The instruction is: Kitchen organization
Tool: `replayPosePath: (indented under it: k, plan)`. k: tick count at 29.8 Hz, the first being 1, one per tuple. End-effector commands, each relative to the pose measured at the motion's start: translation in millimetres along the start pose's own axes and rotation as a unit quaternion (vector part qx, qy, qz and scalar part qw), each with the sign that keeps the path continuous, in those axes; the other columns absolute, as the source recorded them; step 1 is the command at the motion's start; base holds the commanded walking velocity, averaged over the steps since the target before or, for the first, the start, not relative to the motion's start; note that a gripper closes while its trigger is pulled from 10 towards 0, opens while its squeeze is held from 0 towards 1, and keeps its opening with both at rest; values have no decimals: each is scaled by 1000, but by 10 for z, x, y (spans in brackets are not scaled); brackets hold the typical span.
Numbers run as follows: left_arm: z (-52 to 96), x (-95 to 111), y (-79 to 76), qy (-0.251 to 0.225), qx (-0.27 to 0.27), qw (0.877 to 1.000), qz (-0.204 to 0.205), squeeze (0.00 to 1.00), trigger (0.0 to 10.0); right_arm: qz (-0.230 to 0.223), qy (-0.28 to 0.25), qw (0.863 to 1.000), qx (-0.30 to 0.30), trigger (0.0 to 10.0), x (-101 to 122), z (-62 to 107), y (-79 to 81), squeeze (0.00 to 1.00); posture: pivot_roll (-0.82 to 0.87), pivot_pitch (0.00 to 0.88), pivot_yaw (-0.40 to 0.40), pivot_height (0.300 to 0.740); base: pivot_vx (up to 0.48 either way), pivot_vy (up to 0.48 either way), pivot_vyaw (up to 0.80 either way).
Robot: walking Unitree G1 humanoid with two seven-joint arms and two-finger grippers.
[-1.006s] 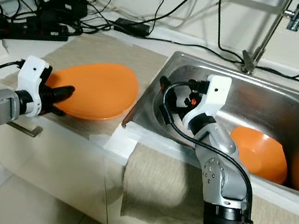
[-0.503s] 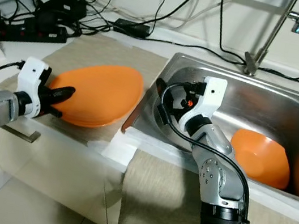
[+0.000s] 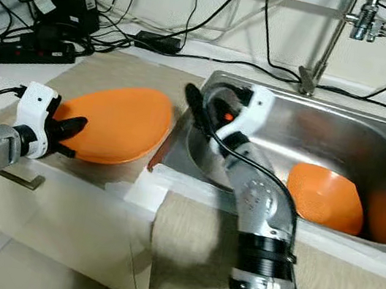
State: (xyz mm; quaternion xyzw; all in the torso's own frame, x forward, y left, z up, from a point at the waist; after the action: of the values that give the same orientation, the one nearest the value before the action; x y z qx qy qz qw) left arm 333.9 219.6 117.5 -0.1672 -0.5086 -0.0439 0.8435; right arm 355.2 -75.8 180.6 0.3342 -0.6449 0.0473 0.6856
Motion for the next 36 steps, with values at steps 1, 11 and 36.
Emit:
replayPosePath:
  k: [1,11,36]
  plan:
    - [-6,-917,114,174,36,983,50,0,10000,-6,13,1000,20,10000,-59,-84,111,0,18,16,-21,728,0,0,0]
    - [29,-951,122,175,39,982,58,0,10000,-71,61,995,37,10000,-321,-221,277,0,42,18,-42,728,0,0,0]
    - [33,-942,131,174,39,982,61,0,10000,-75,103,992,-7,10000,-592,-239,207,0,42,23,-42,728,0,0,0]
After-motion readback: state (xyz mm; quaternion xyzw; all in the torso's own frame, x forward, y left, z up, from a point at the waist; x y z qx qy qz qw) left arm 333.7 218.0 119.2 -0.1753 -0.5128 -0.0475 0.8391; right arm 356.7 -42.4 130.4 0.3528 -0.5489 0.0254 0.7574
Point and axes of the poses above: a point about 5 cm out from each wrist's last joint towards the gripper, its own z axis pointing back from the gripper into the wrist, its own x axis along the axis of the wrist's last joint, y = z × x, the point moved 2 cm from there along -z, pointing out of the wrist towards the gripper, and after that the axes turned 13 degrees about z, right-handed, at the moved point
